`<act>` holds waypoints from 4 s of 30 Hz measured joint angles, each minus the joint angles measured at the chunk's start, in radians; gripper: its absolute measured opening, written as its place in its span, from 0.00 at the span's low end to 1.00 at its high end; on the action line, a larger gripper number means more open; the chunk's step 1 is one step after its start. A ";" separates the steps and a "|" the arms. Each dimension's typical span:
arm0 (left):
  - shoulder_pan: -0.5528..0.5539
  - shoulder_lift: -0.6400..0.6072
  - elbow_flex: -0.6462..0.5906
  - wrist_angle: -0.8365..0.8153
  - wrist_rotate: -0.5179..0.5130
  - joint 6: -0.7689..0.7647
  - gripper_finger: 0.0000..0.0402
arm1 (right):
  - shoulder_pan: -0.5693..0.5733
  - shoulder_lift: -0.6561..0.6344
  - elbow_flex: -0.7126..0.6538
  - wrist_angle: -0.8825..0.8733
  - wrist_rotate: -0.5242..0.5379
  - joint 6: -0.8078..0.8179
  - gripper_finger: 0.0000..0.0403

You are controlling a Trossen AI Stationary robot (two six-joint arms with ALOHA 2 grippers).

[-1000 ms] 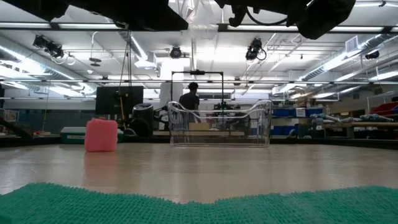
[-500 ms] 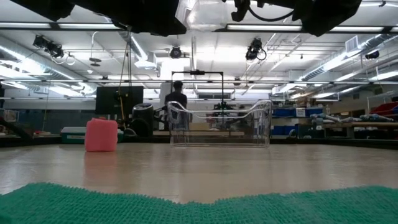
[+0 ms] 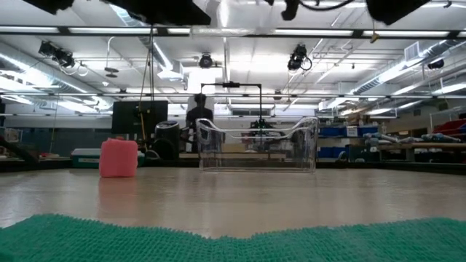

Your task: Roll bandage

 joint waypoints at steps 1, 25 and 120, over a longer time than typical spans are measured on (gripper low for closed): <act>-0.012 -0.018 0.000 -0.025 0.001 -0.002 0.05 | 0.013 -0.020 0.000 -0.050 0.030 -0.007 0.18; 0.218 -0.330 0.205 -1.200 0.799 -0.522 0.05 | 0.100 -0.411 0.000 -1.083 -0.008 0.352 0.27; 0.198 -0.339 -0.367 -0.147 0.827 -0.602 0.54 | 0.126 -0.213 -0.219 -0.454 0.017 0.203 0.00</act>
